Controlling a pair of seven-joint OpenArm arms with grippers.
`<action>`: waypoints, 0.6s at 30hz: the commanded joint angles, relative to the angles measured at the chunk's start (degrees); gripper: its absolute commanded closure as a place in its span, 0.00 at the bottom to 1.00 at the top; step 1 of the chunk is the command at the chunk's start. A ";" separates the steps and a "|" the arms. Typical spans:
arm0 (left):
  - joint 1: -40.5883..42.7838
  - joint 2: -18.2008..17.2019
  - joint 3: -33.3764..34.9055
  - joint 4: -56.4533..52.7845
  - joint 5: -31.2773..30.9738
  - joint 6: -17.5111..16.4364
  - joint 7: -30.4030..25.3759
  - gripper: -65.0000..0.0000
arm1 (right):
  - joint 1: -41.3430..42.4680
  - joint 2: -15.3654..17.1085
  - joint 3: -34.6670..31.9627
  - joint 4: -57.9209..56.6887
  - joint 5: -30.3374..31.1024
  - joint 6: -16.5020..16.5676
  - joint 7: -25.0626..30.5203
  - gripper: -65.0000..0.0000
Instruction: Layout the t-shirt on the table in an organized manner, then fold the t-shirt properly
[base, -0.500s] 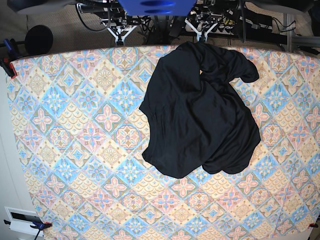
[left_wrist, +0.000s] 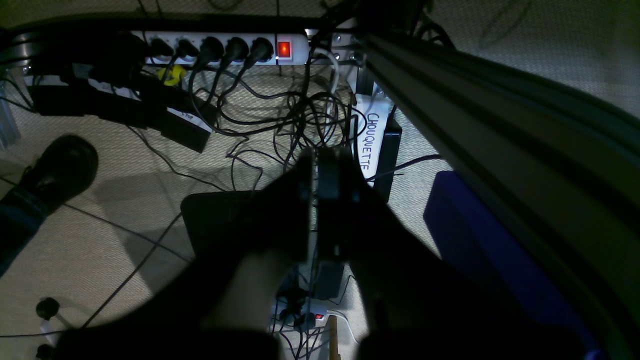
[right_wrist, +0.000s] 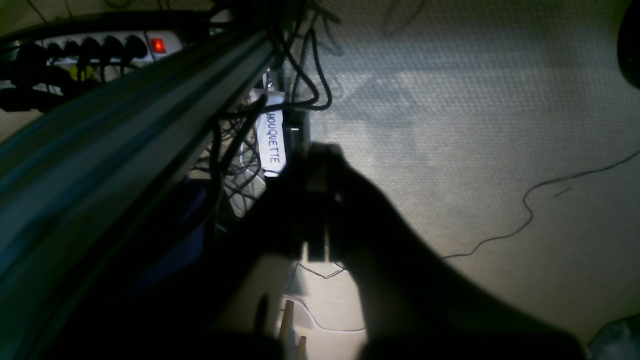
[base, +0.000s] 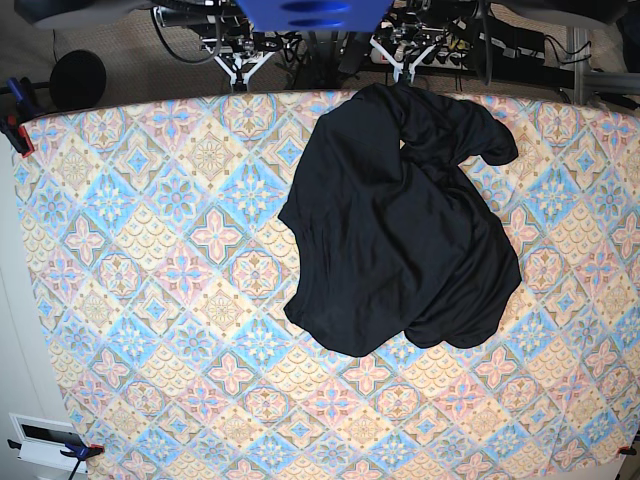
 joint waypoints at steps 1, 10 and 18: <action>0.09 0.04 -0.05 0.23 0.08 -0.10 -0.07 1.00 | 0.21 -0.15 -0.14 0.27 -0.31 -0.12 0.38 1.00; 5.90 0.04 -0.05 8.14 -0.01 -0.10 -0.15 1.00 | -8.41 0.02 -0.14 9.51 -0.40 -0.21 7.06 1.00; 19.35 -0.05 -0.05 28.10 0.17 -0.10 0.02 1.00 | -19.75 0.02 -0.14 22.43 -0.58 -0.21 7.23 1.00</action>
